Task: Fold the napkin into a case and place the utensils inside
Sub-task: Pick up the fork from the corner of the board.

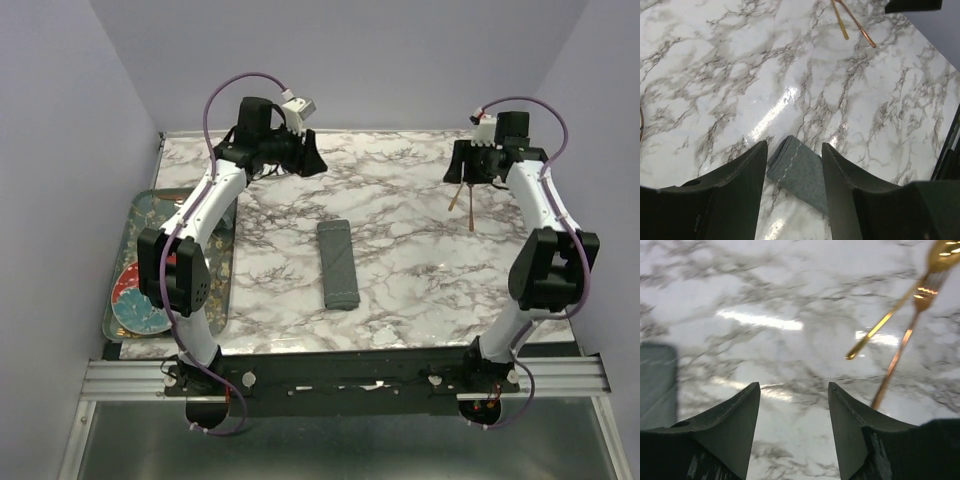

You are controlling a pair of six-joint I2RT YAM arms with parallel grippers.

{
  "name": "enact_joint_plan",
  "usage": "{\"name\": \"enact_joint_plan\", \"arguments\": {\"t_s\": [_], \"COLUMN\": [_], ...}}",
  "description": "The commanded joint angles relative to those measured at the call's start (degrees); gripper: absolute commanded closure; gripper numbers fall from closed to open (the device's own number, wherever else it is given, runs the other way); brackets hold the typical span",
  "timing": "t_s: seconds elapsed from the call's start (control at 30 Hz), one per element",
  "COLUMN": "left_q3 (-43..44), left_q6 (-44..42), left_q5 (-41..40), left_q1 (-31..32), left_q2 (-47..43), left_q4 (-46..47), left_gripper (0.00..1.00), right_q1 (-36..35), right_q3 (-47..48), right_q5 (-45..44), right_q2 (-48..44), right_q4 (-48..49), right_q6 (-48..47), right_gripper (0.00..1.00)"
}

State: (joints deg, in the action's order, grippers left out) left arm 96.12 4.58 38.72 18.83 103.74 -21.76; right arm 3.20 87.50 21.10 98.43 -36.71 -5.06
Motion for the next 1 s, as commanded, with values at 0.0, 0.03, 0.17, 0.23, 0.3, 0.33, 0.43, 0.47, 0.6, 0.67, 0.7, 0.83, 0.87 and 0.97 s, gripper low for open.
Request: {"name": "enact_joint_plan", "arguments": {"t_s": [0.0, 0.03, 0.17, 0.23, 0.3, 0.33, 0.43, 0.47, 0.6, 0.67, 0.7, 0.83, 0.87, 0.97], "left_q3": [-1.19, -1.89, -4.44, -5.32, -6.46, -6.73, -6.91, -6.82, -6.56, -6.03, -5.77, -4.36, -4.01, -3.48], "left_q6": [-1.86, -1.85, -0.80, -0.71, -0.71, -0.80, -0.80, -0.97, -1.24, -1.33, -1.59, -2.21, -2.29, -2.29], "left_q5": [-4.79, -5.23, -5.58, -6.20, -6.46, -6.55, -6.73, -6.55, -6.03, -5.94, -5.94, -5.67, -5.67, -5.59], "left_q1": [-2.22, -2.48, -3.45, -3.54, -3.80, -3.80, -3.89, -3.89, -3.98, -3.98, -3.98, -4.15, -4.15, -4.33], "left_q2": [0.41, 0.23, -0.73, -1.26, -1.44, -1.44, -1.26, -1.18, -0.48, -0.21, 0.14, 1.37, 1.46, 2.16], "left_q4": [-10.22, -10.67, -11.11, -10.94, -11.11, -11.11, -11.55, -11.73, -12.69, -13.05, -13.66, -14.89, -15.07, -15.51], "left_gripper": [0.42, 0.42, 0.42, 0.42, 0.42, 0.42, 0.42, 0.42, 0.42, 0.42, 0.42, 0.42, 0.42, 0.42], "right_q1": [4.62, 4.88, 5.76, 5.94, 6.11, 6.11, 6.38, 6.81, 7.26, 7.34, 7.34, 7.34, 7.34, 7.34], "right_q3": [8.37, 10.30, 13.12, 13.92, 14.97, 15.32, 16.29, 16.64, 17.17, 17.44, 17.70, 19.02, 20.06, 21.21], "right_q5": [-13.44, -14.15, -18.02, -19.87, -20.75, -20.75, -22.42, -22.33, -22.42, -22.33, -22.07, -21.55, -21.46, -21.54], "right_q2": [10.45, 13.77, 19.23, 20.83, 22.68, 23.29, 25.40, 25.84, 27.86, 28.65, 28.92, 30.68, 31.37, 32.78], "right_q4": [-5.74, -6.09, -6.01, -5.48, -4.87, -4.69, -3.98, -3.90, -3.28, -3.11, -3.11, -2.76, -2.75, -2.67], "right_q6": [-1.53, -1.97, -1.88, -1.10, -0.74, -0.39, 0.92, 1.45, 1.72, 1.72, 1.72, 0.93, 0.93, 0.58], "right_gripper": [0.37, 0.38, 0.39, 0.39, 0.39, 0.39, 0.42, 0.44, 0.50, 0.53, 0.53, 0.53, 0.54, 0.62]}}
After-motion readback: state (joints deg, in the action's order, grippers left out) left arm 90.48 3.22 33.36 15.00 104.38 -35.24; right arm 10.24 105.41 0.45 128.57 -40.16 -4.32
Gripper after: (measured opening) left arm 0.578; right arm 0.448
